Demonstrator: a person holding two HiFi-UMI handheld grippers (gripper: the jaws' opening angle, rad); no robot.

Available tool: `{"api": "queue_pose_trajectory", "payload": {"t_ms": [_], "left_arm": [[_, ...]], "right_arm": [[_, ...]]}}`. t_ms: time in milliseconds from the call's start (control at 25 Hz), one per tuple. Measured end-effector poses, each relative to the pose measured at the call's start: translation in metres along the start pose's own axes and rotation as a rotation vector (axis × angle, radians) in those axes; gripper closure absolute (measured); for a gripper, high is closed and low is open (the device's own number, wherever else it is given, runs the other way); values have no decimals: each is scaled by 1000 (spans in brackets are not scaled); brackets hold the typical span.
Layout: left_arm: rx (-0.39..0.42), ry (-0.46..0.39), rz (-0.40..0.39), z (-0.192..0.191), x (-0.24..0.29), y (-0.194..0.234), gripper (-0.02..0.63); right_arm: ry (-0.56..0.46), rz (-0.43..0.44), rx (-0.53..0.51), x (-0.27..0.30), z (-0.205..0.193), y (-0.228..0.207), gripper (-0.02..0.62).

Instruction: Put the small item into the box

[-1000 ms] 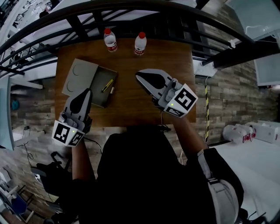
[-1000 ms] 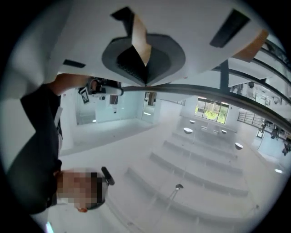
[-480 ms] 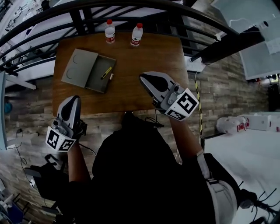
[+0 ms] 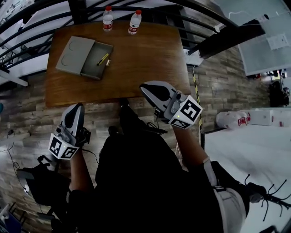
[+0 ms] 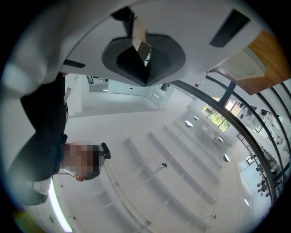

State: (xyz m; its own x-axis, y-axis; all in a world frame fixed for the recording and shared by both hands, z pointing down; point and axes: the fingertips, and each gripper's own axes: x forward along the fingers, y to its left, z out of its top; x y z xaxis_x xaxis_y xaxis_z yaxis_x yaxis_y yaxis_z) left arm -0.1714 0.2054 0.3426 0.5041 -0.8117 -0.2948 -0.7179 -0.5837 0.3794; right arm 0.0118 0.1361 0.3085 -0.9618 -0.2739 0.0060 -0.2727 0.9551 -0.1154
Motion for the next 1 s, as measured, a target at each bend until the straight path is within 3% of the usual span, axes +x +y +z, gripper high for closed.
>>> {"api": "queue_pose_trajectory", "payload": {"t_ms": [200, 400, 640, 800, 1000], "left_arm": [[-31, 40, -45, -27, 7, -39, 591], [16, 76, -73, -36, 20, -81, 591], [45, 100, -86, -41, 45, -133, 591], [82, 133, -69, -50, 57, -157, 591], [66, 172, -60, -73, 70, -210, 591]], "right_arm": [[15, 32, 28, -27, -13, 24, 586], [-29, 88, 59, -52, -11, 31, 586], [-91, 177, 24, -91, 12, 39, 586], [-89, 234, 52, -127, 3, 46, 586], [-72, 281, 109, -181, -14, 57, 586]]}}
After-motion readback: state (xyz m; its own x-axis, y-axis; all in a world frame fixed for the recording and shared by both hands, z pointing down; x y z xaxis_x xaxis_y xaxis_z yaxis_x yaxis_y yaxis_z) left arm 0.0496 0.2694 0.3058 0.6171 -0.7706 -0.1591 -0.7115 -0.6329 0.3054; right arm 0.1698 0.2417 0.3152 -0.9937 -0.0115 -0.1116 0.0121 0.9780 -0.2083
